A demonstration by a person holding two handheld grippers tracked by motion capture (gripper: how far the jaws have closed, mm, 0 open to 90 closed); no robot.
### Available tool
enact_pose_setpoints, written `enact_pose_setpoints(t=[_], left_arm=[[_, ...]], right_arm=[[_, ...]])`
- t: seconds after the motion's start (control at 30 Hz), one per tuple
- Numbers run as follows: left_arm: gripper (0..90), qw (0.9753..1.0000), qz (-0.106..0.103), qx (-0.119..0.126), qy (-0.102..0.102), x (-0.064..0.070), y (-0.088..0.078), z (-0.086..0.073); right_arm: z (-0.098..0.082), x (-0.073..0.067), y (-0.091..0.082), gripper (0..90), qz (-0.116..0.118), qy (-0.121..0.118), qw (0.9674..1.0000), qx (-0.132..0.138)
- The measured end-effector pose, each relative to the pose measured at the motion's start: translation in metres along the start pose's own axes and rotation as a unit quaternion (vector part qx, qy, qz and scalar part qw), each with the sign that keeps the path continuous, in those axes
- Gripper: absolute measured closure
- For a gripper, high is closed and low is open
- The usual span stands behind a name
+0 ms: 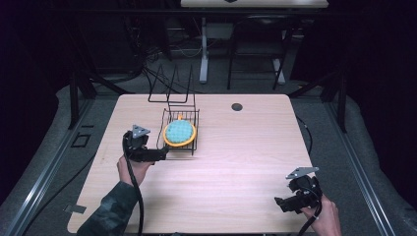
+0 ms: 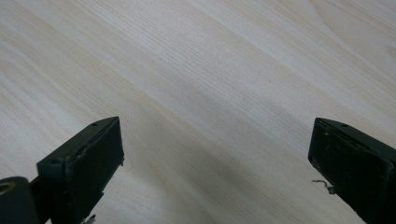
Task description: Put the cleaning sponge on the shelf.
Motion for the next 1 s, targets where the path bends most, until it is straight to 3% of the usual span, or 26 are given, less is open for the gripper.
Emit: enact_pose_setpoints(t=[0.37,0.6,0.7,1.0], left_arm=[[0.0,0.9998,0.000,-0.020,0.005,-0.005,-0.013,-0.027],[0.0,0.9985,-0.013,-0.054,0.005,-0.012,-0.021,-0.050],[0.0,0.9972,-0.013,-0.072,0.018,-0.014,-0.026,-0.061],[0.0,0.9954,-0.016,-0.087,0.035,-0.015,-0.021,-0.064]], right_arm=[[0.000,0.000,-0.001,1.4,-0.001,0.005,1.0000,0.002],[-0.001,0.000,-0.001,1.5,-0.003,-0.001,1.0000,-0.002],[-0.001,0.000,-0.001,1.5,-0.009,-0.004,1.0000,-0.001],[-0.001,0.000,0.000,1.5,-0.010,-0.007,0.9999,-0.001]])
Point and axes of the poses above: each handheld gripper's, and its own axes: y roughly forward along the jaws, z roughly out of its top, x roughly to its right, the point moved 1 cm from there along y, roughly forward along the jaws, and after that the axes turned 4 degrees about -y, right-handed, at the moved point
